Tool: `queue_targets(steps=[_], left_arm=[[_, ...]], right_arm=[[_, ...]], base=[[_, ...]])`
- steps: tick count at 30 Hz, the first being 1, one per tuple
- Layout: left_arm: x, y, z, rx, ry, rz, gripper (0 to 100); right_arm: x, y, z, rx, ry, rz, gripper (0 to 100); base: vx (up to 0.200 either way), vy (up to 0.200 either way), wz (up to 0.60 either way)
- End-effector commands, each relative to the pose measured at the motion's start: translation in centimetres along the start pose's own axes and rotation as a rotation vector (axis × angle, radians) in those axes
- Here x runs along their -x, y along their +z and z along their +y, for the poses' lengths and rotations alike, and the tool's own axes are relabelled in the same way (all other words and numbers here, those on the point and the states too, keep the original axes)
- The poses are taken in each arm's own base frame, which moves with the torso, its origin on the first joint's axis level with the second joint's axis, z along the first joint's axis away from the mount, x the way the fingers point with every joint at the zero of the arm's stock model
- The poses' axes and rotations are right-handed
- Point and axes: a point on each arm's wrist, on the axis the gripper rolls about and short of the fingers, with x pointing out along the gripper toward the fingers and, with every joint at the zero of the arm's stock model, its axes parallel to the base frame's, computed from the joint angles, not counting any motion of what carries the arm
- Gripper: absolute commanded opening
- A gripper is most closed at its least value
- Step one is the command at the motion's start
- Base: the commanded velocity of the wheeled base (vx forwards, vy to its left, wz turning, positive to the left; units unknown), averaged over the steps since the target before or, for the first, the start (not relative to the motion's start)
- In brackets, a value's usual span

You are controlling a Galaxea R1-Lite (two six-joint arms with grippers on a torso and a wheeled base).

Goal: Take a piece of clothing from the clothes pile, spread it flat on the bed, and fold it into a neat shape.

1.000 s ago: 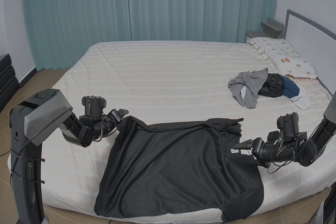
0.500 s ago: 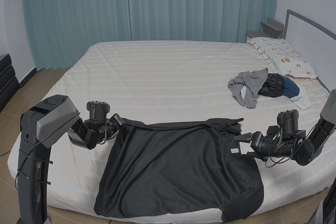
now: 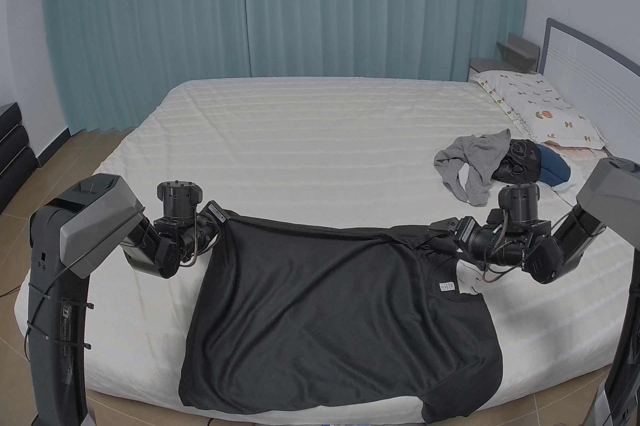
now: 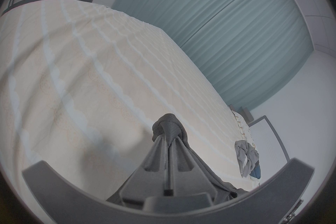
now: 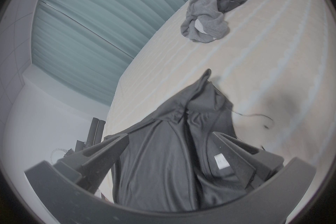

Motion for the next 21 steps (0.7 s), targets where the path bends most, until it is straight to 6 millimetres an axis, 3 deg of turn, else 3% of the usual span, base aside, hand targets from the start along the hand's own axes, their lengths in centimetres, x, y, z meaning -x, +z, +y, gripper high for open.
queue_targets(steps=[1, 7, 14, 15, 21], left_arm=[[0.5, 0.3, 0.0, 0.007, 0.002, -0.009, 0], [0.5, 0.3, 0.0, 0.007, 0.004, -0.007, 0], [0.5, 0.2, 0.1, 0.007, 0.006, -0.004, 0], [0.5, 0.2, 0.1, 0.007, 0.006, -0.004, 0], [0.6, 0.0, 0.3, 0.007, 0.015, 0.002, 0]], right_arm=[[-5.6, -0.4, -0.5, 0.005, -0.044, 0.032, 100], [-7.2, 0.4, 0.3, 0.002, -0.059, 0.053, 100], [-10.4, 1.2, 0.3, 0.010, -0.066, -0.002, 100], [-10.4, 1.2, 0.3, 0.010, -0.066, -0.002, 0], [-12.8, 1.6, -0.2, 0.017, -0.102, -0.063, 0]], base=[[0.000, 0.000, 0.00], [0.000, 0.000, 0.00], [0.000, 0.000, 0.00], [0.000, 0.000, 0.00], [0.000, 0.000, 0.00]])
